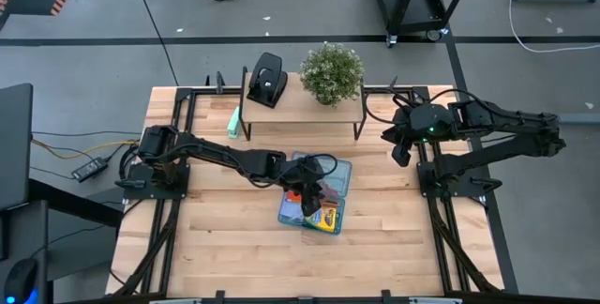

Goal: Pack school essentials
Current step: Put the orange scissor into the blue supply box

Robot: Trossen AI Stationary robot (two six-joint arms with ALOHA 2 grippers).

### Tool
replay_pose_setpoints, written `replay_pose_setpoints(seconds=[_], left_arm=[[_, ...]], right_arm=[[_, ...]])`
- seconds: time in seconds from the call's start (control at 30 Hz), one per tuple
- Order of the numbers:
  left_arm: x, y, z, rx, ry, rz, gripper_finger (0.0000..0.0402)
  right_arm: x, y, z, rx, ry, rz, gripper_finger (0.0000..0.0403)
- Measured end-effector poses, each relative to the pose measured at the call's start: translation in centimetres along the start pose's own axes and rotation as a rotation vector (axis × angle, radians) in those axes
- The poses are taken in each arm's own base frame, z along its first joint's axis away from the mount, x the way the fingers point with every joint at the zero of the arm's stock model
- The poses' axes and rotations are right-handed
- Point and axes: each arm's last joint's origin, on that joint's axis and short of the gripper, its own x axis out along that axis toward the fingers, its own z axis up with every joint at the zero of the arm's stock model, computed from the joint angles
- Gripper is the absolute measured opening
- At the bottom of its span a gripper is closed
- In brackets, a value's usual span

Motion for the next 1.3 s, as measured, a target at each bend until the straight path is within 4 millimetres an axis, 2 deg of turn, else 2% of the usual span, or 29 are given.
replay_pose_setpoints(seconds=[0.33,0.47,1.3], left_arm=[[0.0,-0.08,-0.04,0.002,0.0,-0.001,0.021],[0.0,-0.07,-0.03,0.001,0.0,0.0,0.0227],[-0.01,-0.1,0.02,0.024,-0.005,-0.003,0.0202]], right_arm=[[0.01,0.0,-0.01,0.001,0.0,0.0,0.0064],[0.01,-0.01,0.0,0.001,-0.001,-0.004,0.0064],[0.02,-0.02,0.0,0.03,-0.003,-0.007,0.0064]])
